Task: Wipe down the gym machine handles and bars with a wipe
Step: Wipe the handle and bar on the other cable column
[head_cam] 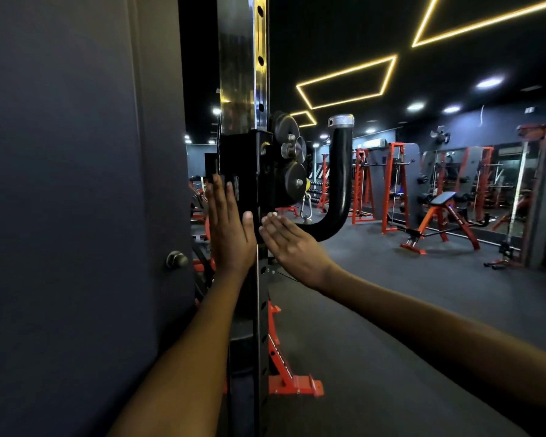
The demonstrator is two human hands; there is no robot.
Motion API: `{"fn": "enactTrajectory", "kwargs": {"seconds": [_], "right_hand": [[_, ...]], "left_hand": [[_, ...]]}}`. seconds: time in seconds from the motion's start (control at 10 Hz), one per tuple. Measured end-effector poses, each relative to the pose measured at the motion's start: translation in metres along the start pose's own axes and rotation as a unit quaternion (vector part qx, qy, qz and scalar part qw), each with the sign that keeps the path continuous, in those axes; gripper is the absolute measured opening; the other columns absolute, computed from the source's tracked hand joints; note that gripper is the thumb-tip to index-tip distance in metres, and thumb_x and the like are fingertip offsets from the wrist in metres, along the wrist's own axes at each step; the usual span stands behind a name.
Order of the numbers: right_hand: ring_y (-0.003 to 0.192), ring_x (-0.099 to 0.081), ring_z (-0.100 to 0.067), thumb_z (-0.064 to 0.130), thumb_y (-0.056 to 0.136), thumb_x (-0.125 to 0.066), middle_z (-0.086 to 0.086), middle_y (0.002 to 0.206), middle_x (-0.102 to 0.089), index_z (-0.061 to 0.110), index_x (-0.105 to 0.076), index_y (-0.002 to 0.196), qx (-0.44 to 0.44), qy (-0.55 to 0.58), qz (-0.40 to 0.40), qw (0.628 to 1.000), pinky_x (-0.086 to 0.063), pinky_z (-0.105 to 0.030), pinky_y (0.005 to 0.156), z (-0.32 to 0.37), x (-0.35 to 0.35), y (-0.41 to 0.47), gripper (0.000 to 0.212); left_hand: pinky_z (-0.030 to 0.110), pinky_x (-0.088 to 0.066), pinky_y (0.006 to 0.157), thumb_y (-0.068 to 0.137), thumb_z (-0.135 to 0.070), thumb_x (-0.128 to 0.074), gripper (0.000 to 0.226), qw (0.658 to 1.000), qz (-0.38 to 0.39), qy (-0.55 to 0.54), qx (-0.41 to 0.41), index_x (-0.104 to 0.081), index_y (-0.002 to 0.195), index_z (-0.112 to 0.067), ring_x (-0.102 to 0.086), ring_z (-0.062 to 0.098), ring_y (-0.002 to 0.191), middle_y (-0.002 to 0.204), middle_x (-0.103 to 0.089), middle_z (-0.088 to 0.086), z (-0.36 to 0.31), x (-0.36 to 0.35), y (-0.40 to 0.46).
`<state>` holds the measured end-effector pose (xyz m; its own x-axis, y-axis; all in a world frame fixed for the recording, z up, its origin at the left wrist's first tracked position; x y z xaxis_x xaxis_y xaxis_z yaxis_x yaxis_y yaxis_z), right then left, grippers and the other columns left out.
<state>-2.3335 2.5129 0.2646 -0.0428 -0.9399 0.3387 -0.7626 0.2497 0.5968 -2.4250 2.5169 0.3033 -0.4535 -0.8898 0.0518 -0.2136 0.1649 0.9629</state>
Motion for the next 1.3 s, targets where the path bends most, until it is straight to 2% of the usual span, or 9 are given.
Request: {"fn": "enactTrajectory", "kwargs": {"seconds": [0.1,0.2,0.3,0.4,0.5,0.9,1.0,1.1,1.3], "right_hand": [[0.108,-0.062,-0.029,0.011,0.078,-0.065,-0.019,0.128,-0.057,0.003,-0.058,0.124,0.082,0.035,0.069,0.994,-0.054,-0.035,0.088,0.032,-0.025,-0.031,0.047],[0.103,-0.061,-0.034,0.028,0.091,-0.058,-0.022,0.122,-0.058,0.003,-0.055,0.126,-0.13,0.284,0.095,0.945,-0.044,-0.004,0.061,0.026,-0.01,-0.047,0.043],[0.106,-0.058,-0.036,0.011,0.097,-0.046,-0.022,0.11,-0.062,-0.005,-0.058,0.115,-0.571,0.644,0.006,0.51,-0.04,-0.013,0.069,0.004,-0.055,-0.079,0.027],[0.093,-0.06,-0.032,0.005,0.098,-0.041,-0.023,0.11,-0.062,-0.006,-0.058,0.112,-0.674,0.697,-0.147,0.193,-0.045,-0.016,0.071,0.012,-0.061,-0.073,0.025],[0.061,-0.052,-0.016,0.0,0.097,-0.034,-0.01,0.078,-0.057,0.01,-0.057,0.086,-0.611,0.764,-0.198,0.063,-0.046,-0.021,0.053,0.018,-0.07,-0.039,0.028],[0.129,-0.042,-0.038,-0.006,0.099,-0.024,-0.028,0.132,-0.046,-0.013,-0.052,0.104,-0.579,0.783,-0.172,-0.147,-0.028,-0.038,0.112,0.001,-0.037,-0.069,0.028],[0.129,-0.041,-0.039,-0.009,0.098,-0.021,-0.028,0.136,-0.043,-0.015,-0.037,0.132,-0.616,0.764,-0.167,-0.1,-0.027,-0.038,0.113,-0.023,-0.025,-0.097,0.037],[0.108,-0.059,-0.028,-0.01,0.096,-0.025,-0.02,0.128,-0.054,-0.009,-0.047,0.128,-0.639,0.734,-0.215,0.076,-0.05,-0.025,0.092,-0.066,-0.002,-0.119,0.039],[0.14,-0.022,-0.017,-0.007,0.084,-0.026,-0.008,0.147,-0.03,0.0,-0.036,0.139,-0.322,0.28,-0.283,0.859,-0.011,-0.024,0.118,-0.115,0.099,-0.075,0.056]], "left_hand": [[0.02,0.005,0.119,0.099,-0.025,-0.031,0.058,1.0,-0.001,-0.007,0.007,-0.02,0.152,-0.003,0.003,0.02,0.149,0.161,-0.01,0.014,-0.001,0.002,0.0],[0.017,0.005,0.117,0.1,-0.027,-0.03,0.059,1.0,-0.001,-0.011,0.014,-0.02,0.153,-0.005,0.008,0.014,0.148,0.162,-0.008,0.011,0.001,0.001,-0.002],[0.025,-0.002,0.119,0.1,-0.029,-0.029,0.059,1.0,-0.002,-0.003,0.015,-0.02,0.153,-0.006,0.008,0.014,0.149,0.162,-0.006,0.008,0.002,-0.001,-0.002],[0.026,-0.002,0.119,0.099,-0.029,-0.029,0.06,1.0,0.004,-0.011,0.017,-0.019,0.153,-0.007,0.009,0.013,0.149,0.162,-0.004,0.006,0.003,-0.002,-0.002],[0.029,-0.005,0.119,0.098,-0.029,-0.029,0.06,1.0,0.009,-0.011,0.021,-0.018,0.153,-0.007,0.009,0.012,0.148,0.162,-0.003,0.005,0.003,-0.002,-0.002],[0.02,0.005,0.118,0.098,-0.024,-0.034,0.059,1.0,-0.004,0.0,0.021,-0.022,0.152,-0.003,0.008,0.015,0.148,0.161,-0.011,0.012,0.004,-0.003,-0.002],[0.019,0.005,0.118,0.099,-0.025,-0.033,0.059,1.0,0.002,0.001,0.029,-0.021,0.153,-0.005,0.011,0.011,0.147,0.162,-0.009,0.01,0.005,-0.003,-0.003],[0.018,0.006,0.117,0.098,-0.027,-0.032,0.06,1.0,0.002,0.004,0.03,-0.021,0.153,-0.006,0.013,0.01,0.147,0.162,-0.009,0.009,0.004,-0.002,-0.003],[0.023,0.002,0.118,0.098,-0.029,-0.03,0.06,0.999,0.006,0.006,0.032,-0.02,0.153,-0.007,0.01,0.012,0.148,0.163,-0.006,0.006,0.002,0.0,-0.003]]}}
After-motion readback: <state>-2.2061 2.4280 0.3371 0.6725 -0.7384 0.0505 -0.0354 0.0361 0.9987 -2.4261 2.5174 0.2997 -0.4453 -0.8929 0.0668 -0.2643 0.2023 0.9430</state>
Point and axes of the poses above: each hand's wrist, its own y-axis towards the middle knuckle, its own x-axis out of the back of the hand, z = x × y, the point moved 10 cm from there along y, towards the middle knuckle
